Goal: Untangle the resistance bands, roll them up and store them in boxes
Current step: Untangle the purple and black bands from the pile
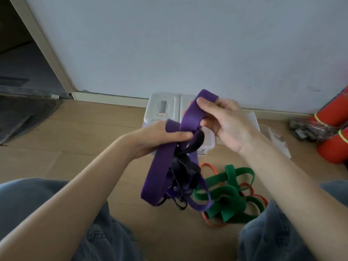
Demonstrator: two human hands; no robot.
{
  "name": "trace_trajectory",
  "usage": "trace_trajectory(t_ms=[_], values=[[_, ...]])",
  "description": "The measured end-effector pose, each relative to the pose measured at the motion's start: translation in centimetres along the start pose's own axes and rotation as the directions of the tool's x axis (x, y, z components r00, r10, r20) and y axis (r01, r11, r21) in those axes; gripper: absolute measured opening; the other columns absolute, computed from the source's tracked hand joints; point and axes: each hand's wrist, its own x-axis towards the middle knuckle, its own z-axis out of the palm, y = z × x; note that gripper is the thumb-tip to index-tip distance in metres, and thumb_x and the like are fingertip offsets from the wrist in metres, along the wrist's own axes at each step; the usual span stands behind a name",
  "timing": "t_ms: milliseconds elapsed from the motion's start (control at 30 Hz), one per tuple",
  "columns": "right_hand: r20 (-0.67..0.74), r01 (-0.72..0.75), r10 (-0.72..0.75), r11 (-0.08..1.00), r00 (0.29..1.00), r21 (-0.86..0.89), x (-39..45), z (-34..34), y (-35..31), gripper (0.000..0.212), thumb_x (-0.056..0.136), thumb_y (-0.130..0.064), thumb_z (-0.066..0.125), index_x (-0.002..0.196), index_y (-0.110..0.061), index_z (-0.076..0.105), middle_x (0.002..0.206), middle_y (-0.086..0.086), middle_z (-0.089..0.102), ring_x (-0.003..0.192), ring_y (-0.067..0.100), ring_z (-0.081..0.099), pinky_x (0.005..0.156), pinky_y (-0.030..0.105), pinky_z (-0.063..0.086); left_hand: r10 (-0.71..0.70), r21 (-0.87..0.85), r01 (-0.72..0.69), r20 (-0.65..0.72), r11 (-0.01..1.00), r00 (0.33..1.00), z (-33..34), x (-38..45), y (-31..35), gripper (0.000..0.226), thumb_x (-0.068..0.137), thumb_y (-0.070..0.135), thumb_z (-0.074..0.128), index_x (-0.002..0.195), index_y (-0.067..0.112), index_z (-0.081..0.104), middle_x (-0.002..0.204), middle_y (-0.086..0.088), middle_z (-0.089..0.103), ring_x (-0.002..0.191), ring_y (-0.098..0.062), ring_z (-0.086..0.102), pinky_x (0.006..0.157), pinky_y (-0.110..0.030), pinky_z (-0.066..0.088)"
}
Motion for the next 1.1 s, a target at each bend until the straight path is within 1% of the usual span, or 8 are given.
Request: trace_trajectory(t_ms=[200,267,333,400,600,800,900,1100], values=[[0.037,0.009,-0.016,0.980,0.999,0.197,1.0,-1.7,-1.3,0.023,0.086,-0.023,0.059,0.090,-0.003,0.071,0.096,0.014,0.071,0.090,0.020,0.068,0.073,0.024,0.054,0.110,-0.038,-0.130,-0.322,0.991,0.940,-0.3,0.1,1.2,0.027,0.070,0.017,0.078,0.089,0.001,0.069,0.078,-0.008,0.071,0.068,-0.015,0.066,0.064,-0.026,0.054],[0.190,-0.082,0.108,0.987,0.976,-0.138,0.8,-3.0,-0.6,0.042,0.081,-0.038,0.064,0.113,-0.011,0.065,0.118,0.009,0.065,0.107,0.019,0.063,0.089,0.032,0.050,0.140,-0.108,-0.192,-0.373,0.975,0.917,-1.0,-0.3,2.2,0.034,0.072,0.019,0.075,0.095,-0.005,0.066,0.082,-0.015,0.067,0.070,-0.021,0.063,0.063,-0.029,0.054],[0.320,-0.083,0.348,0.780,0.881,-0.621,-0.1,-3.4,1.1,0.063,0.072,-0.053,0.070,0.128,-0.031,0.052,0.131,-0.009,0.057,0.116,0.007,0.056,0.097,0.030,0.043,0.131,-0.227,-0.239,-0.407,0.944,0.904,-1.4,-0.8,3.0,0.036,0.077,0.018,0.071,0.099,-0.009,0.063,0.079,-0.016,0.066,0.065,-0.021,0.063,0.059,-0.027,0.054],[0.356,0.010,0.426,0.630,0.832,-0.777,-1.0,-1.9,3.3,0.074,0.066,-0.054,0.075,0.131,-0.040,0.042,0.129,-0.021,0.053,0.119,-0.003,0.048,0.098,0.021,0.038,0.078,-0.361,-0.234,-0.399,0.903,0.914,-1.7,-1.0,3.6,0.031,0.079,0.020,0.069,0.097,-0.005,0.065,0.071,-0.012,0.068,0.058,-0.018,0.065,0.053,-0.025,0.053],[0.082,0.018,0.060,0.692,0.995,-0.722,-0.8,-0.3,4.5,0.016,0.076,-0.017,0.074,0.083,-0.022,0.060,0.082,-0.001,0.064,0.082,0.020,0.062,0.079,0.035,0.049,-0.109,-0.484,-0.123,-0.424,0.867,0.899,-3.2,-0.4,2.8,0.017,0.083,0.022,0.067,0.085,0.005,0.066,0.069,-0.006,0.070,0.055,-0.015,0.066,0.050,-0.024,0.054],[-0.222,-0.024,-0.071,0.918,0.973,-0.397,-0.2,-1.9,0.0,0.017,0.080,-0.012,0.067,0.064,-0.019,0.066,0.057,-0.006,0.060,0.058,0.011,0.055,0.060,0.028,0.042,-0.252,-0.130,0.218,-0.389,0.967,0.886,-6.3,-1.1,0.0,0.024,0.088,0.035,0.058,0.082,0.012,0.064,0.063,-0.001,0.068,0.056,-0.011,0.062,0.056,-0.024,0.050],[-0.173,-0.047,-0.039,0.882,0.984,-0.469,-0.3,-1.8,-0.7,0.008,0.072,-0.023,0.073,0.068,-0.016,0.070,0.058,-0.005,0.061,0.061,0.014,0.056,0.065,0.036,0.045,-0.289,0.124,0.373,-0.428,0.920,0.856,-6.5,-1.4,-1.2,0.036,0.087,0.048,0.053,0.080,0.015,0.066,0.074,-0.003,0.070,0.067,-0.016,0.062,0.066,-0.026,0.049],[-0.220,-0.178,0.074,0.843,0.973,-0.507,-0.4,-2.5,-0.5,0.017,0.066,-0.028,0.081,0.069,-0.014,0.071,0.062,-0.003,0.066,0.057,0.007,0.061,0.058,0.022,0.045,-0.073,0.585,0.643,-0.709,0.494,0.701,-6.5,-1.3,-0.3,0.037,0.089,0.045,0.052,0.073,0.011,0.054,0.102,-0.014,0.063,0.093,-0.032,0.056,0.073,-0.032,0.036]])
